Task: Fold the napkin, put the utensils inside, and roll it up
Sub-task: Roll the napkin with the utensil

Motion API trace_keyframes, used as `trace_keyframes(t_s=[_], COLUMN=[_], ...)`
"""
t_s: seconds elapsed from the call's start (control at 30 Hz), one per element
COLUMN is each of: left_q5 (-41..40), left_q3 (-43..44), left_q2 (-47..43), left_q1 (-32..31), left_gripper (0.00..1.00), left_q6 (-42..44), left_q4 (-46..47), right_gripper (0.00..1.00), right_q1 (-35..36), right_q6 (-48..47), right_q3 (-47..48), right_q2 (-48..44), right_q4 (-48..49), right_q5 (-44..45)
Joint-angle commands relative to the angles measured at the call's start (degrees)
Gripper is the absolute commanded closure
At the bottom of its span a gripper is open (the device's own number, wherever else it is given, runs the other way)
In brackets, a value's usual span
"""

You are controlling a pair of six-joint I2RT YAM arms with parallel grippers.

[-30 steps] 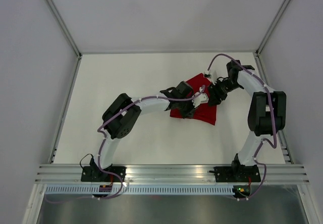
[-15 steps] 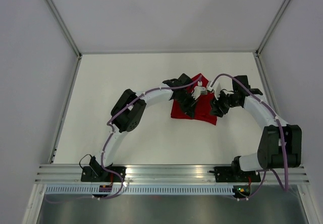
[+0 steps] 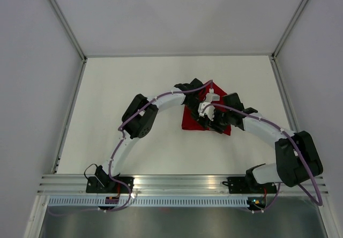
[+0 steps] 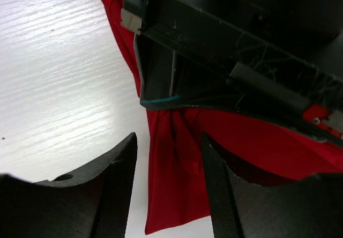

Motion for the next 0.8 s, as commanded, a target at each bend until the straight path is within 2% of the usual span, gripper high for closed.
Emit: trace_keyframes(t_s=[0.0, 0.43, 0.57, 0.6, 0.73, 0.77], left_q5=[-1.29, -0.32, 0.47, 0.65, 1.61, 1.79], left_q3=[0.74, 0.74, 0.66, 0.66, 0.83, 1.01], left_q2=[2.74, 3.45, 3.53, 3.36, 2.57, 2.31], left_q1=[-0.16, -0.16, -0.16, -0.16, -0.16, -0.16], left_gripper=[0.98, 0.98, 0.98, 0.98, 0.96, 0.95], left_q6=[-2.27, -2.45, -2.45, -2.36, -2.89, -3.15], left_q4=[-3.87, -4.13, -4.39, -4.31, -4.31, -4.31], right_gripper=[0.43, 0.43, 0.48, 0.50, 0.76, 0.77], right_q1=[1.78, 6.71, 6.88, 6.88, 6.88, 6.88], right_q6=[0.81, -0.69, -0.95, -1.04, -0.87, -0.95], right_q3=[0.04, -2.87, -3.04, -3.04, -2.43, -2.43], right_q2=[0.96, 5.61, 7.46, 8.16, 9.04, 8.96], right_q4=[5.07, 7.53, 8.14, 7.88, 5.86, 4.90], right_q5=[1.98, 7.43, 9.18, 9.28, 8.49, 8.40])
